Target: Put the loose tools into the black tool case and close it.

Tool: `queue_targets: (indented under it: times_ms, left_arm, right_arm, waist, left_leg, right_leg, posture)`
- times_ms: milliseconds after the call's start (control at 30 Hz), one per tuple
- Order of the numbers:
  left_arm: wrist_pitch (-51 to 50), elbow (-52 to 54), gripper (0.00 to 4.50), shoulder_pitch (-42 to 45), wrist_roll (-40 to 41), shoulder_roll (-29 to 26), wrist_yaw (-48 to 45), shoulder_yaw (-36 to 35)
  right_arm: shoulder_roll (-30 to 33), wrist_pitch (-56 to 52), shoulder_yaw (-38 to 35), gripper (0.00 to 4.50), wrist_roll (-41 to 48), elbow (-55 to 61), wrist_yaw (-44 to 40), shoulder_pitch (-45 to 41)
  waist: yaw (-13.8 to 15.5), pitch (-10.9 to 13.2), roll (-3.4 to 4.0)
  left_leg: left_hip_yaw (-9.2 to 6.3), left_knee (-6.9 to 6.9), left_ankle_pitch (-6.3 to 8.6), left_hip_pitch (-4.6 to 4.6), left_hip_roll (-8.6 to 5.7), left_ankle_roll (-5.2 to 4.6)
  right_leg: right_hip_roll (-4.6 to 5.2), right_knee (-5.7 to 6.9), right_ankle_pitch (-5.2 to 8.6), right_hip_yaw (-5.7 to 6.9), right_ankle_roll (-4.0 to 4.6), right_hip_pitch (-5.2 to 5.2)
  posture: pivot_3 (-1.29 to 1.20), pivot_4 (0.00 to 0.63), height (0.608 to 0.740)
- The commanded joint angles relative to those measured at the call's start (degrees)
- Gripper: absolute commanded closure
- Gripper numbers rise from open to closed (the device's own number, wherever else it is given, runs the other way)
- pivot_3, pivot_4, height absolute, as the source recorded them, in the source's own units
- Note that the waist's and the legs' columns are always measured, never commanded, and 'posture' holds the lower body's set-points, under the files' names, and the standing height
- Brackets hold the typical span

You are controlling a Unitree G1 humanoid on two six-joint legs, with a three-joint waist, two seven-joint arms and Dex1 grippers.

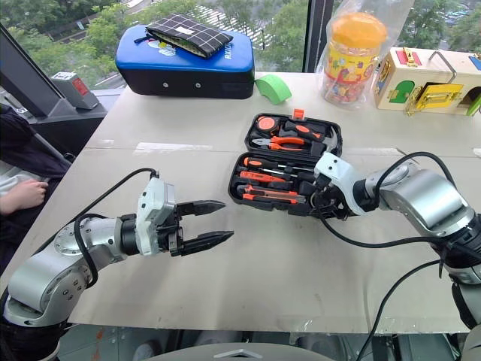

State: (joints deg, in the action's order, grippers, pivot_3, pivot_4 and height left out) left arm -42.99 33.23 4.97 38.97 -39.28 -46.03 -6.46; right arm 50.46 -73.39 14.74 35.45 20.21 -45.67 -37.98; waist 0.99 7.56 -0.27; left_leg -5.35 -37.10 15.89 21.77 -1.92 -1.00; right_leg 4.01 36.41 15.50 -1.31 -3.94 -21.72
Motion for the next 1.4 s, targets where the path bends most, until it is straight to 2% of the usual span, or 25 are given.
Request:
queue_targets:
  times_ms: [33,133,200,433,600,633,700,733,767,800,833,867,900,1000,1100,1233,1400]
  left_arm:
    - [-7.0,-5.5,1.02,7.3,0.5,5.1,12.3,-1.5]
    - [-16.9,-12.3,1.02,17.8,-2.4,10.6,24.5,-0.9]
    - [-19.5,-17.9,1.02,23.2,-3.2,13.4,27.6,-0.8]
    - [-9.6,-41.2,1.02,36.4,-14.1,16.1,24.3,8.5]
    - [-0.6,-59.9,1.02,44.7,-20.0,18.7,22.2,10.1]
    - [0.7,-62.6,1.27,45.7,-20.8,19.0,21.4,10.1]
    - [3.3,-67.3,1.80,47.2,-22.1,19.6,20.6,9.9]
    - [3.9,-68.6,2.08,47.6,-22.2,19.7,19.5,9.8]
    - [4.0,-69.7,2.71,47.8,-22.5,19.7,18.3,10.2]
    - [3.8,-70.5,3.11,47.8,-22.6,19.7,16.7,10.6]
    - [2.9,-71.0,3.69,47.8,-22.7,19.5,14.9,11.2]
    - [2.3,-71.1,4.05,47.5,-23.1,19.3,13.8,11.8]
    - [1.4,-70.6,4.41,47.1,-22.9,19.2,13.0,11.6]
    - [-2.3,-66.4,4.41,45.3,-21.9,18.6,11.2,10.9]
    - [-8.6,-57.0,4.41,42.0,-20.0,17.6,11.1,10.1]
    - [-24.1,-31.7,4.41,31.0,-14.5,14.6,14.0,6.8]
    - [-35.6,-14.9,4.41,22.5,-10.9,13.6,18.1,1.0]
  right_arm:
    - [-3.8,-3.9,-13.8,2.01,2.4,-0.2,5.1,-0.9]
    - [-6.7,-4.9,-17.5,2.01,-1.2,-2.9,11.7,-0.7]
    - [-8.2,-5.1,-17.3,2.01,-3.0,-5.1,14.4,-1.2]
    - [-14.9,1.2,-13.6,2.01,-11.4,-21.3,20.8,-7.1]
    - [-17.5,5.3,-10.9,2.01,-14.8,-32.3,19.8,-10.4]
    - [-17.9,6.0,-10.2,1.92,-15.4,-34.2,19.2,-10.9]
    - [-18.4,7.6,-9.1,2.44,-16.7,-37.4,18.3,-11.6]
    - [-18.6,8.0,-8.9,2.51,-16.9,-38.2,17.7,-11.8]
    - [-18.5,8.3,-8.7,3.09,-16.9,-38.8,16.9,-11.7]
    - [-18.5,8.3,-8.7,3.50,-16.7,-39.1,16.2,-11.7]
    - [-18.4,8.3,-8.9,4.10,-16.6,-39.1,15.6,-11.6]
    - [-18.3,8.3,-9.0,4.46,-16.6,-38.7,15.2,-11.4]
    - [-18.2,7.8,-9.5,4.50,-16.2,-37.8,14.8,-11.1]
    - [-17.6,5.9,-10.1,4.50,-15.2,-34.1,13.9,-9.9]
    - [-16.7,2.1,-10.9,4.50,-13.3,-27.8,13.2,-7.5]
    - [-15.7,-6.9,-14.6,4.50,-9.7,-12.4,14.6,-0.6]
    - [-16.0,-14.2,-18.6,4.50,-8.0,-0.5,16.7,6.0]
  waist:
    - [0.0,0.0,-0.08]
    - [0.0,-0.1,-0.33]
    - [-0.2,-0.1,-0.35]
    - [-1.5,-0.1,-0.33]
    - [-1.8,-0.1,-0.34]
    - [-1.8,-0.1,-0.34]
    - [-1.8,-0.1,-0.33]
    - [-1.8,-0.1,-0.33]
    - [-1.8,-0.1,-0.33]
    - [-1.8,-0.1,-0.33]
    - [-1.7,-0.1,-0.32]
    - [-1.7,-0.1,-0.31]
    - [-1.7,-0.1,-0.31]
    - [-1.7,-0.1,-0.31]
    - [-1.8,-0.1,-0.29]
    - [-2.3,-0.2,-0.29]
    - [-2.3,-0.2,-0.29]
  left_leg:
    - [-0.03,-0.04,0.00,0.00,-0.02,0.00]
    - [-0.13,-0.17,-0.01,-0.02,-0.16,0.01]
    - [-0.12,-0.20,-0.02,-0.03,-0.26,0.02]
    - [0.03,-0.05,-0.27,0.01,-0.32,0.44]
    - [0.08,-0.02,-0.28,0.11,-0.36,0.45]
    - [0.12,-0.02,-0.28,0.14,-0.37,0.45]
    - [0.14,0.00,-0.27,0.14,-0.34,0.44]
    - [0.15,0.03,-0.27,0.13,-0.33,0.44]
    - [0.15,0.01,-0.27,0.12,-0.33,0.45]
    - [0.15,0.00,-0.28,0.13,-0.33,0.45]
    - [0.15,-0.05,-0.28,0.12,-0.33,0.45]
    - [0.14,-0.08,-0.28,0.11,-0.33,0.45]
    - [0.15,-0.08,-0.28,0.09,-0.35,0.44]
    - [0.15,-0.10,-0.28,0.10,-0.37,0.43]
    - [0.02,0.04,-0.26,0.16,-0.36,0.42]
    - [0.04,0.30,-0.26,0.33,-0.33,0.41]
    - [0.07,0.54,-0.24,0.31,-0.16,0.39]
  right_leg:
    - [-0.02,0.03,-0.01,0.06,0.00,0.02]
    - [-0.21,0.18,-0.03,0.14,-0.01,0.06]
    - [-0.18,0.30,-0.03,0.08,-0.01,0.04]
    - [-0.31,0.37,-0.02,-0.07,-0.01,-0.24]
    - [-0.27,0.38,-0.02,-0.06,-0.01,-0.40]
    - [-0.26,0.39,-0.02,-0.08,-0.01,-0.45]
    - [-0.23,0.41,-0.02,-0.08,-0.01,-0.47]
    - [-0.20,0.44,-0.03,-0.08,-0.01,-0.49]
    - [-0.18,0.45,-0.03,-0.07,-0.01,-0.50]
    - [-0.18,0.45,-0.03,-0.07,-0.02,-0.49]
    - [-0.18,0.46,-0.03,-0.06,-0.02,-0.46]
    - [-0.18,0.46,-0.03,-0.06,-0.02,-0.43]
    - [-0.15,0.48,-0.03,-0.07,-0.02,-0.41]
    - [-0.08,0.52,-0.03,-0.08,-0.03,-0.42]
    - [-0.06,0.59,-0.03,-0.02,-0.03,-0.55]
    - [0.09,0.92,-0.03,-0.08,-0.03,-0.96]
    - [0.07,0.77,-0.03,-0.24,-0.02,-0.97]
  posture:
    - [0.00,0.150,0.740]
    - [0.00,0.150,0.740]
    - [0.00,0.150,0.740]
    - [0.00,0.150,0.740]
    - [0.00,0.150,0.740]
    - [0.00,0.150,0.740]
    - [0.00,0.150,0.740]
    - [0.00,0.150,0.740]
    - [0.00,0.150,0.740]
    - [0.00,0.150,0.740]
    - [0.00,0.150,0.740]
    - [0.00,0.150,0.740]
    - [0.00,0.150,0.740]
    - [0.00,0.150,0.740]
    - [0.00,0.150,0.740]
    - [0.00,0.150,0.740]
    - [0.00,0.150,0.740]
